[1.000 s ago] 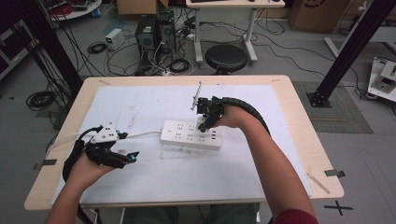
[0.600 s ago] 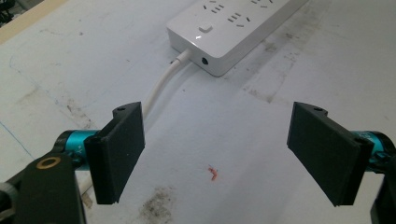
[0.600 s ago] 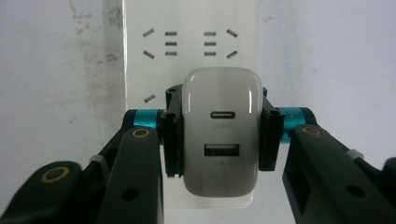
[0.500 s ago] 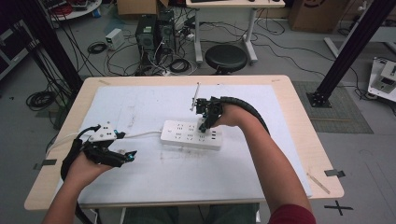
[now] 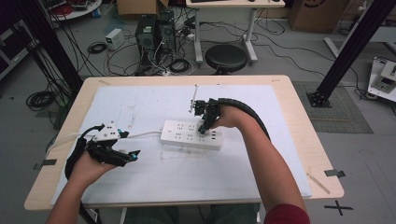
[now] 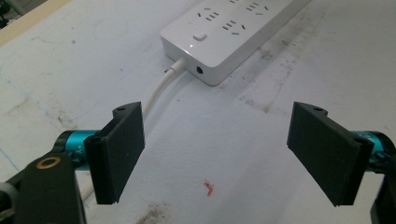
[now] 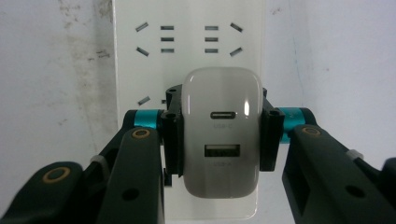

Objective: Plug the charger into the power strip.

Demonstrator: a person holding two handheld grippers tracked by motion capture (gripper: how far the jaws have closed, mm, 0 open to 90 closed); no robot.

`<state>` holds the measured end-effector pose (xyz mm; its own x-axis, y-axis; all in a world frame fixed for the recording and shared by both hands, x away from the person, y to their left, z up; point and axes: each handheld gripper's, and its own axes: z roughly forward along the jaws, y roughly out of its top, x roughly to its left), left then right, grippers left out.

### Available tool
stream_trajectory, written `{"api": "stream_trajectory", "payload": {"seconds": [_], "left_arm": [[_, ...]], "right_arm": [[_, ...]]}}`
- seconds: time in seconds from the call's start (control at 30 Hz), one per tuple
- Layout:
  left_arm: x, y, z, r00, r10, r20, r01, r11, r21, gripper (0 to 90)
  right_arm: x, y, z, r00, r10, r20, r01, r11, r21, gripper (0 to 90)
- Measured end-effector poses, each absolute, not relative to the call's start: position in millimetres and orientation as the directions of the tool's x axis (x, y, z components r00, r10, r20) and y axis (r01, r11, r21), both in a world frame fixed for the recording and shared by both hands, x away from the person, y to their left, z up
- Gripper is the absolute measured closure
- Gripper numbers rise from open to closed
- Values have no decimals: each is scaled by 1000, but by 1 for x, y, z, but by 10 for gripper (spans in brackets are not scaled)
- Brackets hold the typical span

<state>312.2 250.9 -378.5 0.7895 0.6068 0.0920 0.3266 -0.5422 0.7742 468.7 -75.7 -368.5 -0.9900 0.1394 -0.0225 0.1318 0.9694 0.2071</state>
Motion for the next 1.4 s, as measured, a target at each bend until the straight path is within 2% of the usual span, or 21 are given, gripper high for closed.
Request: {"api": "stream_trajectory", "payload": {"seconds": [0.1, 0.27, 0.33, 0.8, 0.83, 0.9, 0.93, 0.97, 1.0, 1.07, 1.27, 1.4], "left_arm": [[314, 248, -377, 793, 602, 94, 324, -548, 771, 191], [317, 243, -376, 796, 597, 95, 319, -549, 773, 191], [319, 240, -376, 802, 589, 101, 313, -559, 768, 191], [315, 245, -376, 799, 594, 93, 318, -549, 773, 190], [315, 245, -375, 798, 595, 95, 315, -547, 776, 190], [315, 245, -373, 800, 591, 100, 309, -550, 776, 191], [315, 245, -373, 800, 591, 100, 309, -550, 776, 190], [315, 245, -372, 799, 593, 97, 310, -545, 779, 190], [315, 245, -371, 800, 591, 101, 307, -549, 777, 191], [315, 245, -370, 799, 594, 97, 309, -543, 781, 191], [316, 244, -367, 801, 590, 100, 304, -545, 782, 190], [317, 243, -361, 805, 583, 108, 293, -550, 782, 190]], "right_arm": [[462, -73, -369, -990, 122, -65, 107, 975, 195, 638], [469, -73, -369, -991, 132, -21, 125, 973, 195, 639], [467, -67, -371, -990, 135, -40, 127, 978, 166, 639], [471, -74, -372, -991, 135, -6, 131, 970, 205, 629], [471, -73, -372, -991, 133, -8, 128, 971, 203, 624], [472, -73, -371, -989, 146, 8, 144, 965, 219, 530], [472, -73, -371, -989, 146, 8, 144, 965, 219, 530], [472, -73, -369, -987, 160, 9, 158, 962, 222, 486], [471, -75, -365, -983, 184, -2, 178, 952, 250, 418], [469, -78, -361, -979, 205, -5, 195, 941, 276, 415], [451, -108, -353, -956, 292, 33, 273, 844, 461, 363], [442, -121, -350, -944, 329, 26, 296, 807, 511, 335]]}}
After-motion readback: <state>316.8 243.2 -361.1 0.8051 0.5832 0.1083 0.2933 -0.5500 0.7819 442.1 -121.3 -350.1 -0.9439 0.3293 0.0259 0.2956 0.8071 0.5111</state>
